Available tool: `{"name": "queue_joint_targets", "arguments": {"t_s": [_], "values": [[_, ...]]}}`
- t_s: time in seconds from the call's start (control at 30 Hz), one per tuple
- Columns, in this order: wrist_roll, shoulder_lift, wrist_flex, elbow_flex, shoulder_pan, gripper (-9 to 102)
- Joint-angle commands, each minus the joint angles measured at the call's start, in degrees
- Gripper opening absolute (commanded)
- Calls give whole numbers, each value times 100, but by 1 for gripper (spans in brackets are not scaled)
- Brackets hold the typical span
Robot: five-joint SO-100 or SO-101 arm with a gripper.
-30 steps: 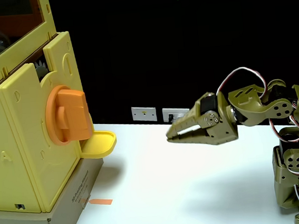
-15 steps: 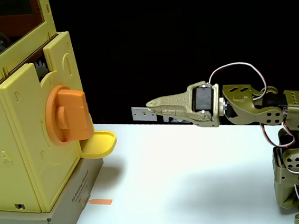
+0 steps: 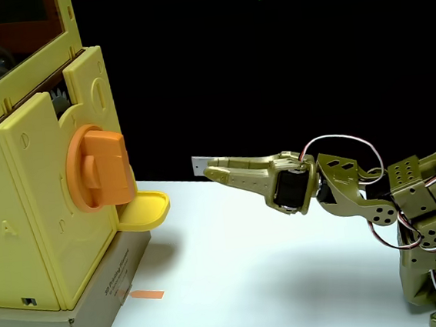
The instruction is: Turn the button of vending machine.
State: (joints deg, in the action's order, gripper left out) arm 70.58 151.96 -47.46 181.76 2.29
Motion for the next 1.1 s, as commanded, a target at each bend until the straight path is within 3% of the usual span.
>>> {"name": "queue_joint_targets", "arguments": {"t_s": [0.0,0.17,0.37,0.8,1.07], "values": [[378,-439,-765,-26,18,20],[562,-729,-1301,62,123,19],[677,-1072,-1301,-167,35,19],[527,-2900,-44,-2268,79,35],[308,-3955,387,-3621,255,37]]}}
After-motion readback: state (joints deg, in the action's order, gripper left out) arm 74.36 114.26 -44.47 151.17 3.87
